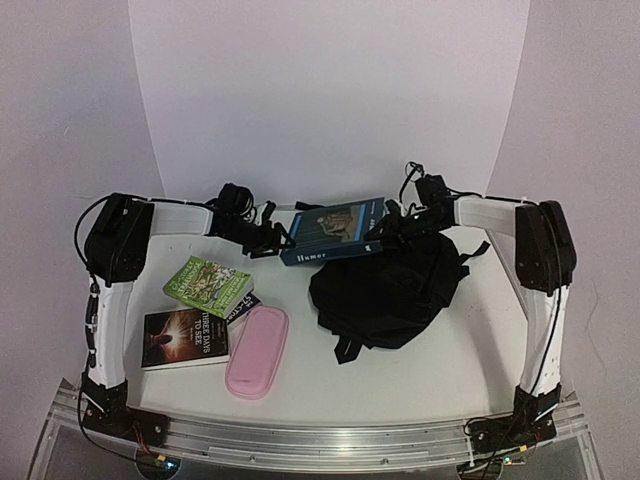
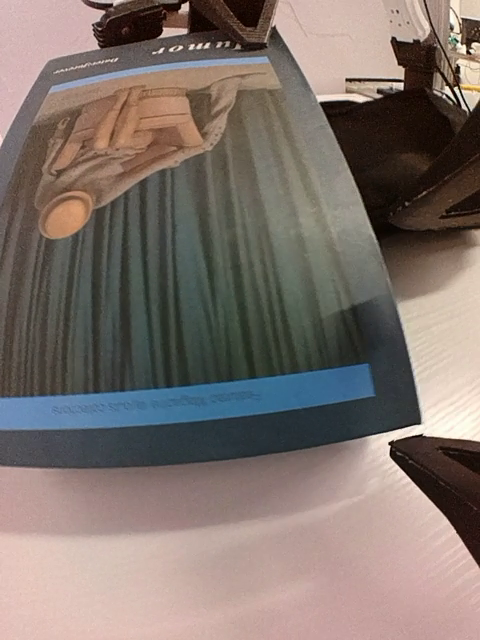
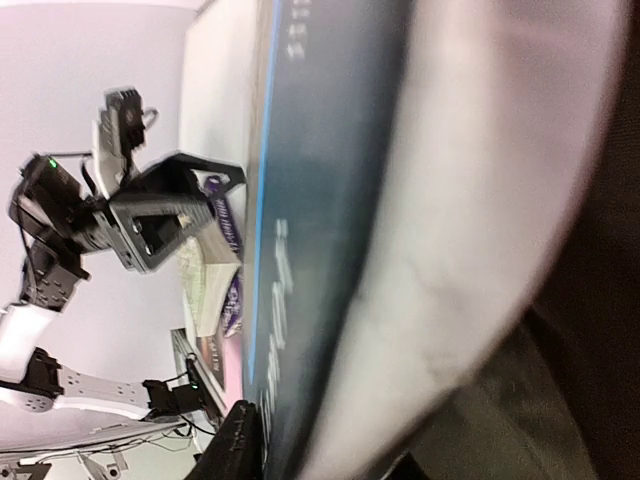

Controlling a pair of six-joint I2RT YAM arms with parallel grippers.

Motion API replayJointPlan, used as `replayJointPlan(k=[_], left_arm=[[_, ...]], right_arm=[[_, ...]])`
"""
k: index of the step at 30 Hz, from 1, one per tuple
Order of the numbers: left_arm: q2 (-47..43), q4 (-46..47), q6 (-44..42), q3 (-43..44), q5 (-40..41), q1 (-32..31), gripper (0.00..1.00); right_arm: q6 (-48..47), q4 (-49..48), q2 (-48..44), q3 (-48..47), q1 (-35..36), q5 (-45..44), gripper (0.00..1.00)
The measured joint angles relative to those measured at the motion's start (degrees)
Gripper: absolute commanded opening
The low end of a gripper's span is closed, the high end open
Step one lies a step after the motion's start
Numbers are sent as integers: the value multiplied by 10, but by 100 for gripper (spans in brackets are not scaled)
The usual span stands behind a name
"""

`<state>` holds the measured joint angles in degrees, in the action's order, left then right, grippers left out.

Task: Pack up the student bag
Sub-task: Pick up the book from the center of the board.

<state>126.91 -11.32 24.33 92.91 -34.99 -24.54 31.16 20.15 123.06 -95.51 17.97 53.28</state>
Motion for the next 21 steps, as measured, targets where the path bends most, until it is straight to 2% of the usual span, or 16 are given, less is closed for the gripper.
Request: replayJointPlan(k=[2, 6, 16, 21], left_arm=[[-24, 9, 2, -10, -2, -4, 86], [-93, 36, 10, -37, 0, -8, 99], [-231, 48, 38, -81, -12, -6, 100], [-296, 97, 86, -177, -81, -7, 100]], right_arm=[[0, 0, -28, 15, -12, 6, 18], [0, 0, -82, 45, -34, 23, 17], [-10, 0, -237, 119, -47, 92, 16], [-23, 1, -323, 171, -47, 129, 16]])
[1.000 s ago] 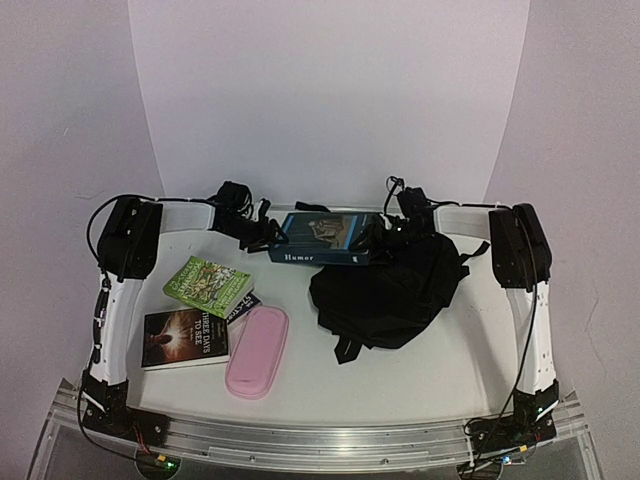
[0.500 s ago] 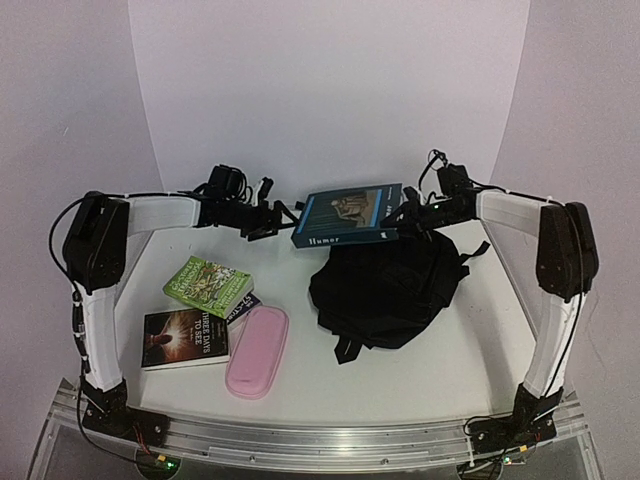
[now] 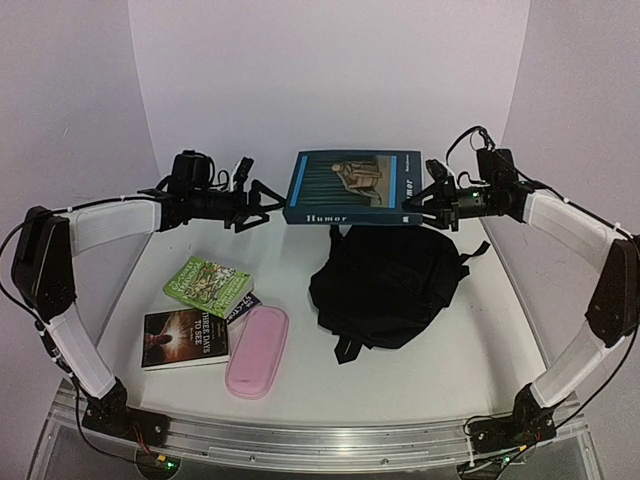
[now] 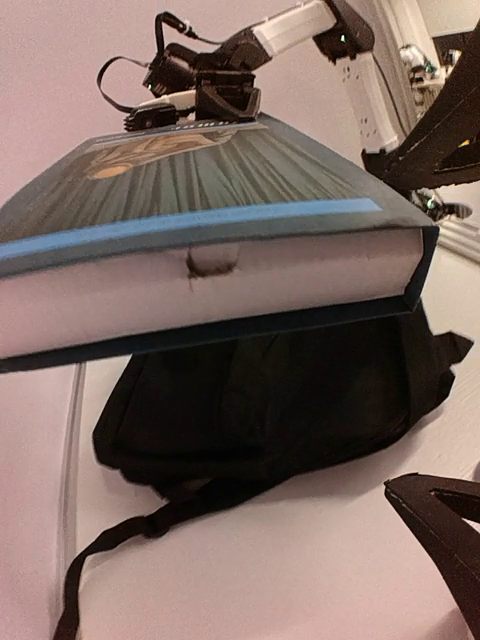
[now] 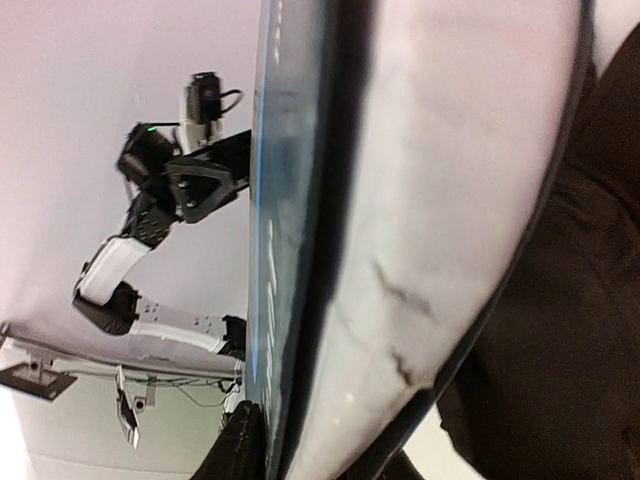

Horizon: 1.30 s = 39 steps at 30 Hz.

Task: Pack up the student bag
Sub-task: Pick up the book from the center of the board.

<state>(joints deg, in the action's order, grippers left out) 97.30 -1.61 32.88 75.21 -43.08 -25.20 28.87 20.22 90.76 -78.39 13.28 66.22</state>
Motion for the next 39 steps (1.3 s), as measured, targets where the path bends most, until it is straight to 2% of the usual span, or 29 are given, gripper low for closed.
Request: replayJointPlan(k=[9, 21, 30, 39], left_arm=[[-82, 160, 113, -143, -88, -17, 100], [-75, 323, 255, -166, -149, -22, 99], [-17, 518, 403, -189, -191, -33, 82], [-5, 548, 420, -194, -199, -51, 67]], right_arm=[[-19, 1, -38, 46, 10, 41, 16], [-34, 4, -61, 63, 51, 66, 16], [-40, 4, -71, 66, 56, 83, 16], [-42, 9, -71, 72, 60, 83, 16]])
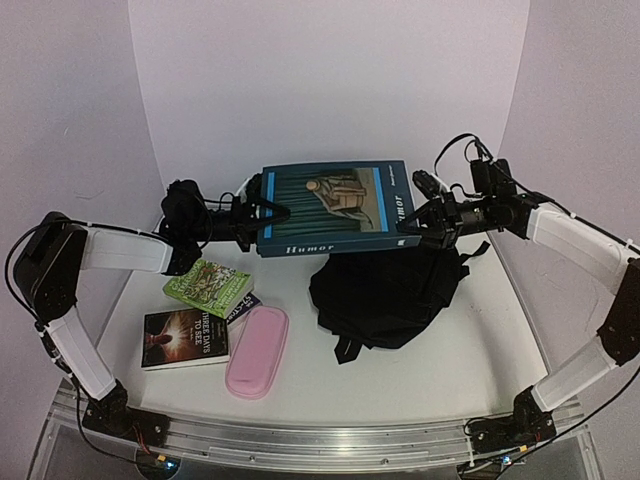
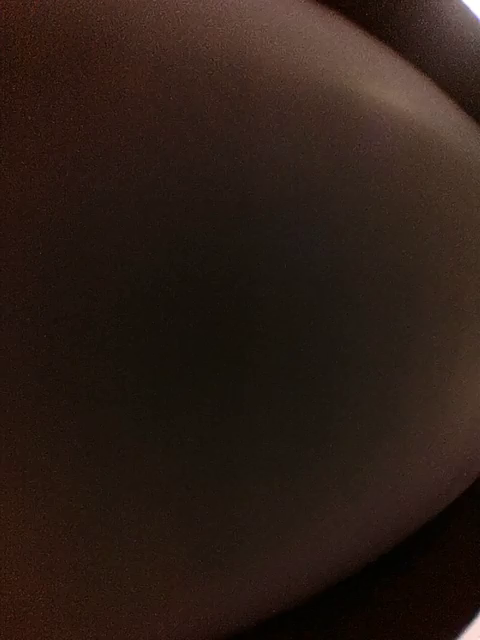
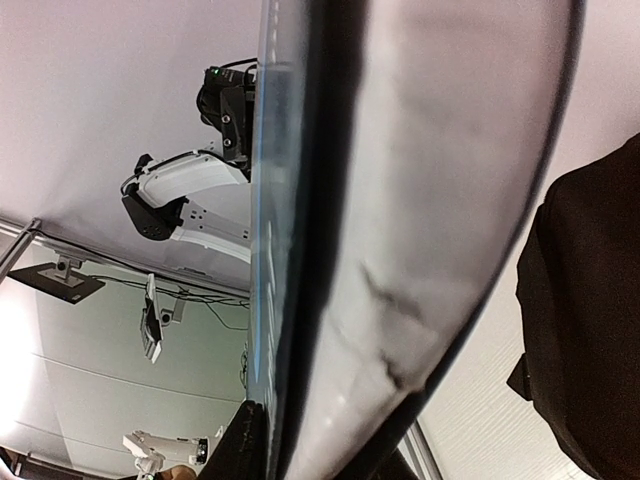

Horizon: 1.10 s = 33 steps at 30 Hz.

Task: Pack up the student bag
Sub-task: Pick up the book from the center of the board.

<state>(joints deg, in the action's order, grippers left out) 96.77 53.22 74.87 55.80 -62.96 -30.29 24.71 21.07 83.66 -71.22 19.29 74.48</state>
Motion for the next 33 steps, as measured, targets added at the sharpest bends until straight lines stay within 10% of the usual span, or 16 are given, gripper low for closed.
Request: replayJointPlan(k=[7, 16, 33], left_arm=[[0, 4, 4, 0, 2, -1, 51], [0, 33, 21, -5, 3, -8, 18], [-198, -269, -110, -78, 194, 39, 11]], right_arm=[[-1, 0, 2, 0, 0, 0, 19], [-12, -3, 7, -1, 3, -14, 88], [-209, 175, 43, -90, 6, -389, 87]])
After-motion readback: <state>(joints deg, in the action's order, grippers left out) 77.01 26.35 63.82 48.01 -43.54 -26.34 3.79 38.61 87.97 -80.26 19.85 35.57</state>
